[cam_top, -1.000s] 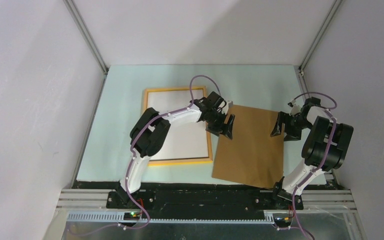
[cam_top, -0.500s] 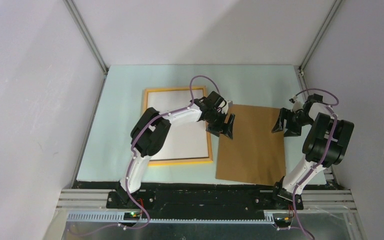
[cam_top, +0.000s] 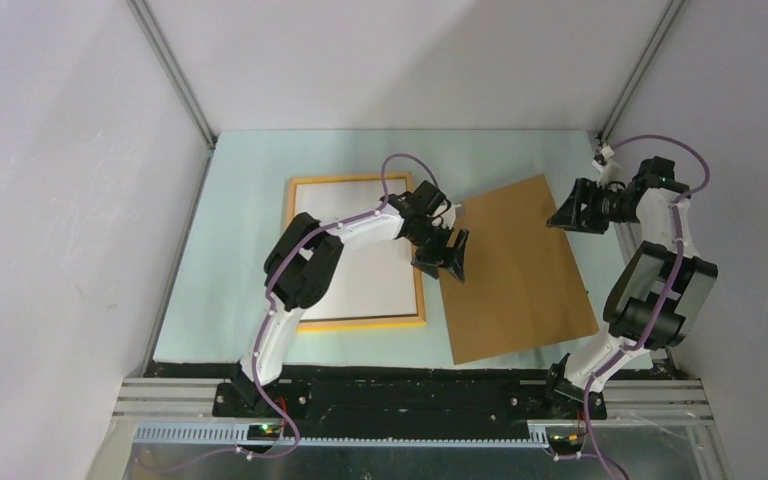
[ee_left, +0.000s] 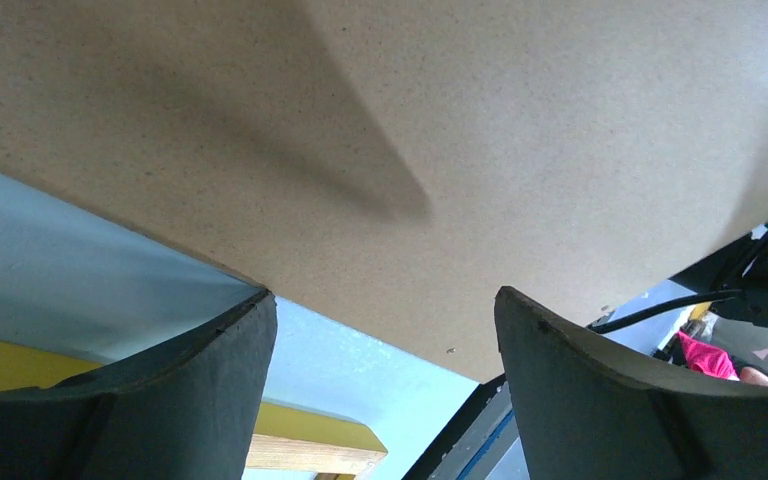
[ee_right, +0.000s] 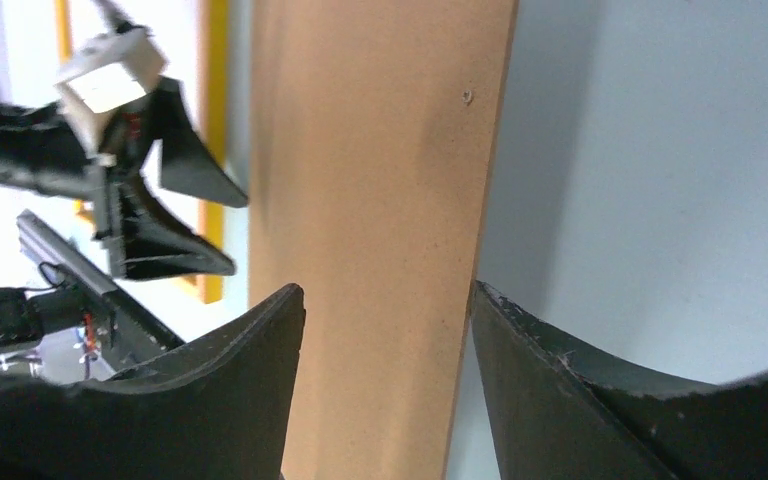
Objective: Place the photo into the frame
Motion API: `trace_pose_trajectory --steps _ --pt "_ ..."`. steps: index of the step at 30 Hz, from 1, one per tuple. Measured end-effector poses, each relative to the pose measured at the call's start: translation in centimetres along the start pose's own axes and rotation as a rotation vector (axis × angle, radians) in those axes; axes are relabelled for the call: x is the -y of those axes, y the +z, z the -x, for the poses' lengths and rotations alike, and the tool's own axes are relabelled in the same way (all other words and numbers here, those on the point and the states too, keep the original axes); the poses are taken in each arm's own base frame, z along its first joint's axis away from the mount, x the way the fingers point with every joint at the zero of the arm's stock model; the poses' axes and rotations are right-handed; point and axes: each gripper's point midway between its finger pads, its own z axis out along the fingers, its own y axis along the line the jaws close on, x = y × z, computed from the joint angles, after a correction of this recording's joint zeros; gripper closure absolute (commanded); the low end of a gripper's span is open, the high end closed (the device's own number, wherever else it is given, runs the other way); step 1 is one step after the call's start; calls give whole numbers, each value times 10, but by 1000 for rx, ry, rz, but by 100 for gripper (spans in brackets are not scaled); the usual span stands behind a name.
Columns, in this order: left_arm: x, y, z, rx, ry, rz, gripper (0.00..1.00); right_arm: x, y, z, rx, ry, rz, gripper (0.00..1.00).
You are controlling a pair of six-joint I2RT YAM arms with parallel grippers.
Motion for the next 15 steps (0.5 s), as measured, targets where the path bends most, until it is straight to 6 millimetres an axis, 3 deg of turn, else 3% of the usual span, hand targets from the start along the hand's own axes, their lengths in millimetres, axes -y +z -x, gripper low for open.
trace_pose_trajectory --steps 10,15 --pt "-3 -4 0 -21 45 -49 14 -78 -37 15 70 -97 258 40" --pt "-4 -5 6 -3 98 -85 14 -121 -45 -2 19 -38 422 40"
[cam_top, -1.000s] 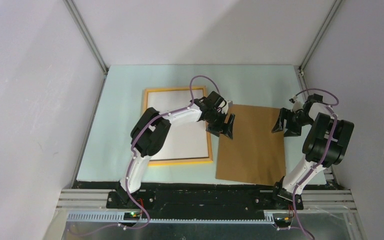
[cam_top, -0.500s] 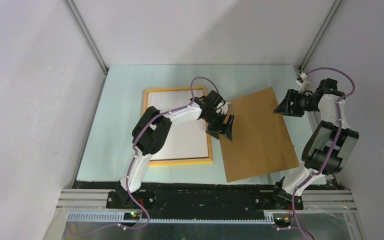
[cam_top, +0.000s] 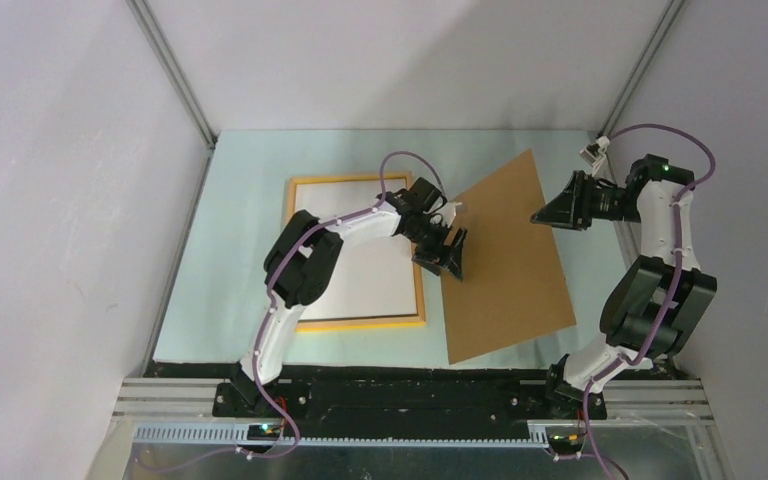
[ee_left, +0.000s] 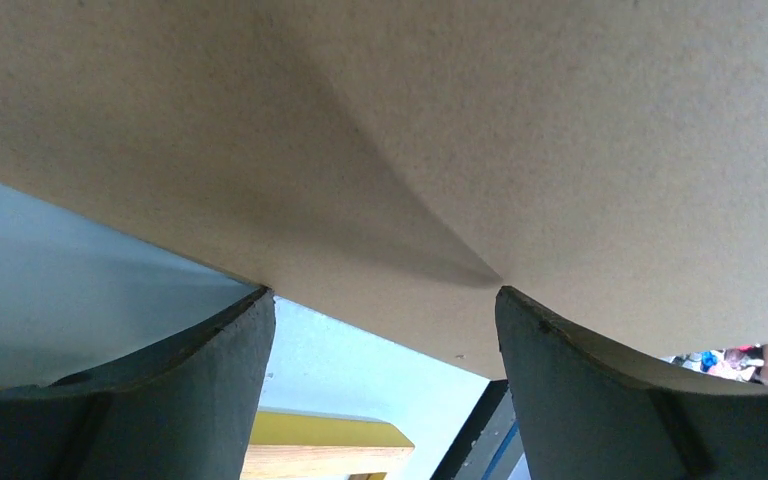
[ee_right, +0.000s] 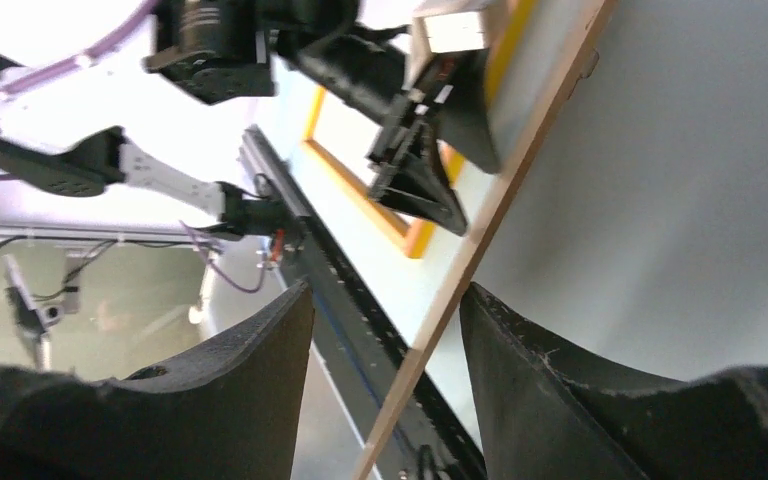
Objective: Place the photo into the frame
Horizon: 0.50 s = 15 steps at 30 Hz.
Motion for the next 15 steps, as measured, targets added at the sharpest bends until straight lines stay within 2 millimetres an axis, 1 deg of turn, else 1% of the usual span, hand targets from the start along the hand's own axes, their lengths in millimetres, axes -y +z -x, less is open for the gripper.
trace_pose_trajectory --steps 5,15 --pt "-1 -3 5 13 29 -37 14 -35 3 2 -5 -3 99 40" --pt "-18 -14 13 53 35 -36 14 -81 17 2 -34 -69 185 34"
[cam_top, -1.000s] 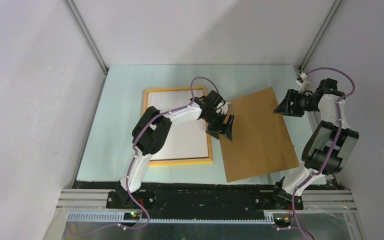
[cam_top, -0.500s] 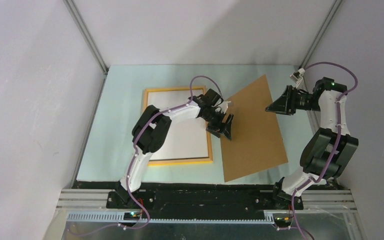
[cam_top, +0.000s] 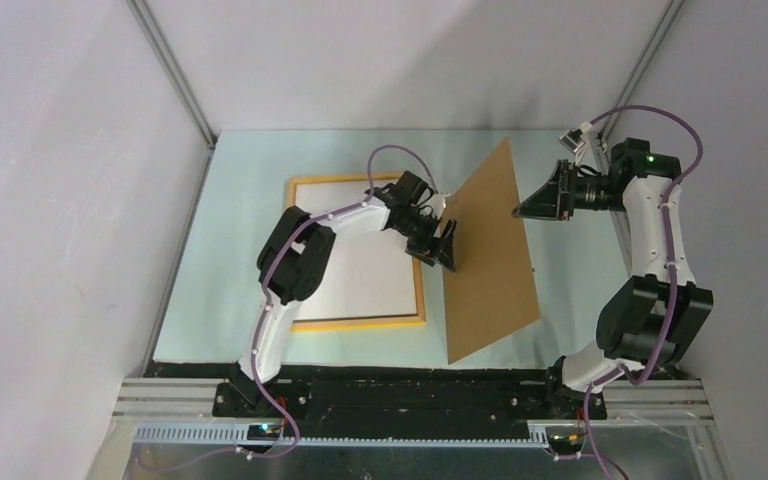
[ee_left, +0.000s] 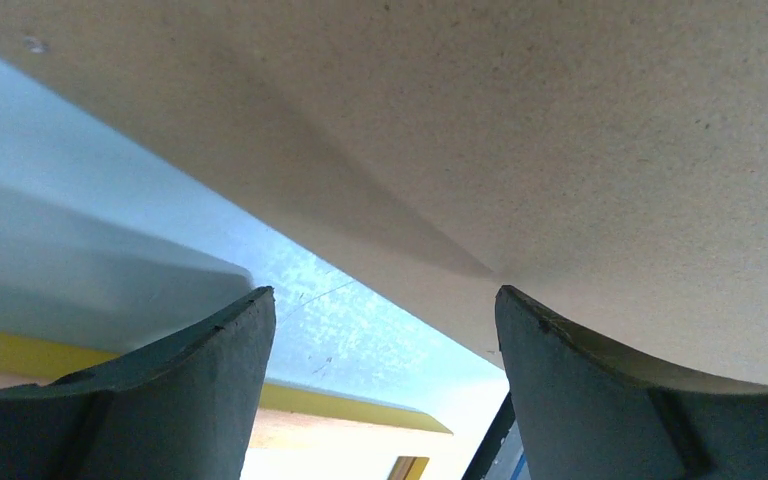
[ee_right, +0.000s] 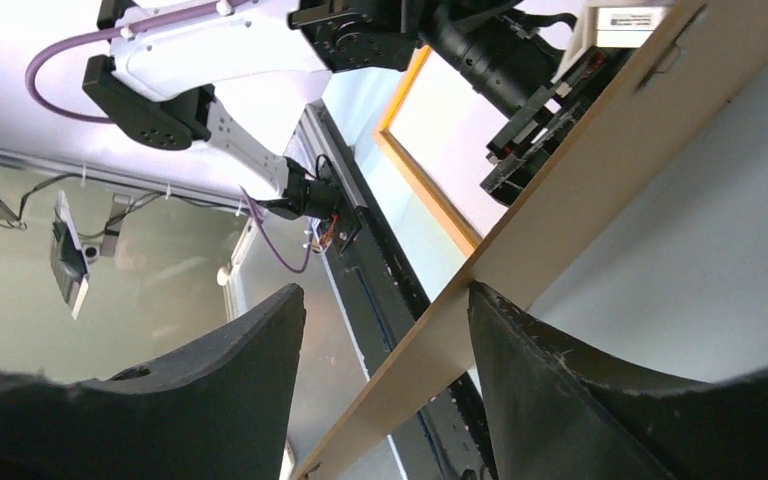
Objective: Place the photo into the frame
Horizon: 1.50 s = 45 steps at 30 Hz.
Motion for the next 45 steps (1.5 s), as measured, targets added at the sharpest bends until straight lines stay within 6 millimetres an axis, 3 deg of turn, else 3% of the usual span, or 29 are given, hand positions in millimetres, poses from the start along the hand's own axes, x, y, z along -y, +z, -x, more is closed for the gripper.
trace_pose_trajectory --steps 10,18,23,30,36,45 --pt "-14 -36 10 69 -6 23 14 -28 32 6 -69 -69 42 31" --pt "0 -94 29 185 4 37 14 -41 45 11 -101 -109 40 29" --pt "35 -142 49 301 20 26 14 -47 49 13 -113 -137 34 28" --pt "93 -190 82 432 -18 -38 13 -51 62 10 -152 -157 44 28" --pt "124 -207 100 479 -123 -99 13 -45 74 6 -190 -135 59 28" --pt "175 -206 112 490 -187 -169 13 -43 91 -4 -248 -125 77 28"
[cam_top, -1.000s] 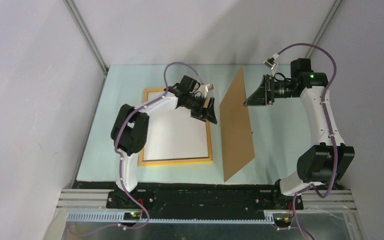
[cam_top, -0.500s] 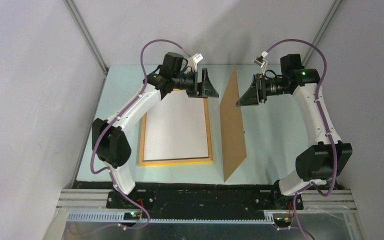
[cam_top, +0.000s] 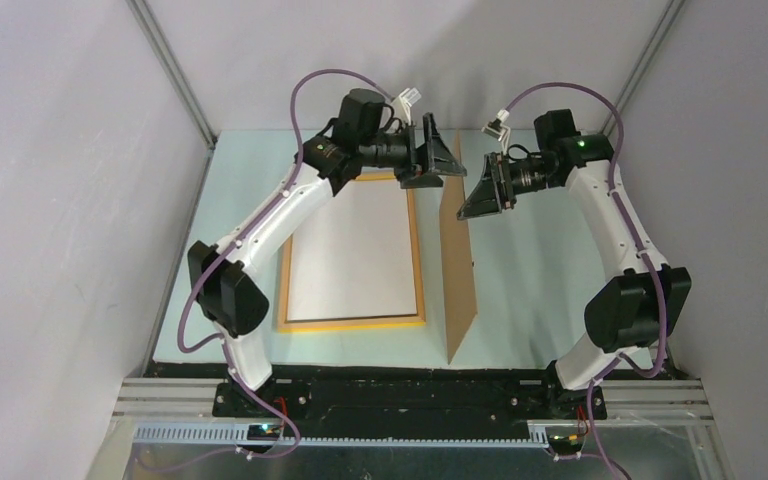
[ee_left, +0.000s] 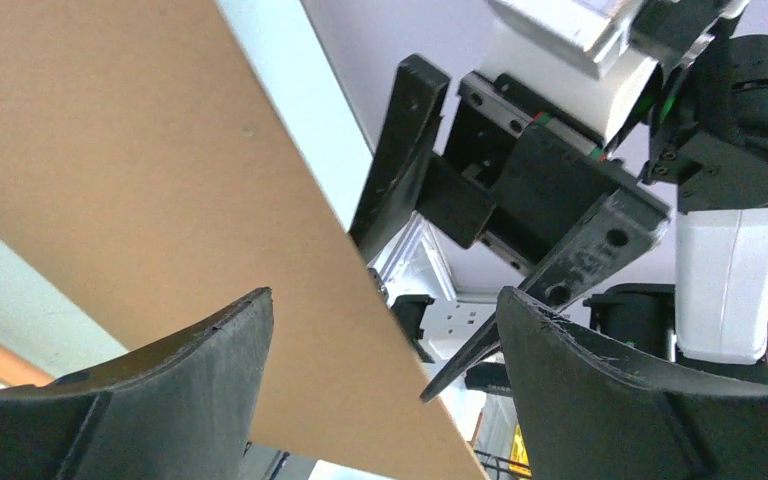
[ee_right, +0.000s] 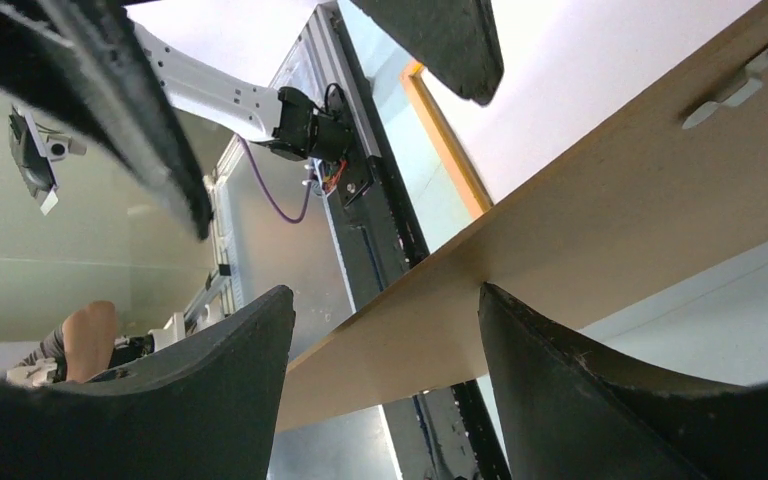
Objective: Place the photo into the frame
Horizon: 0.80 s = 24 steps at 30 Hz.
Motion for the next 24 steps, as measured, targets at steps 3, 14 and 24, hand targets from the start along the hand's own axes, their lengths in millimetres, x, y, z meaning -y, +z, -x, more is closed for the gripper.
trace_pose_trajectory --steps 3,14,24 --pt "7 5 1 8 -15 -3 14 -2 3 -1 -9 -5 5 27" --pt "-25 32 -15 -26 -112 82 17 -12 10 -3 -21 -33 47 25" --pt "-39 25 -25 -12 -124 144 17 -28 20 -11 -46 -58 112 25"
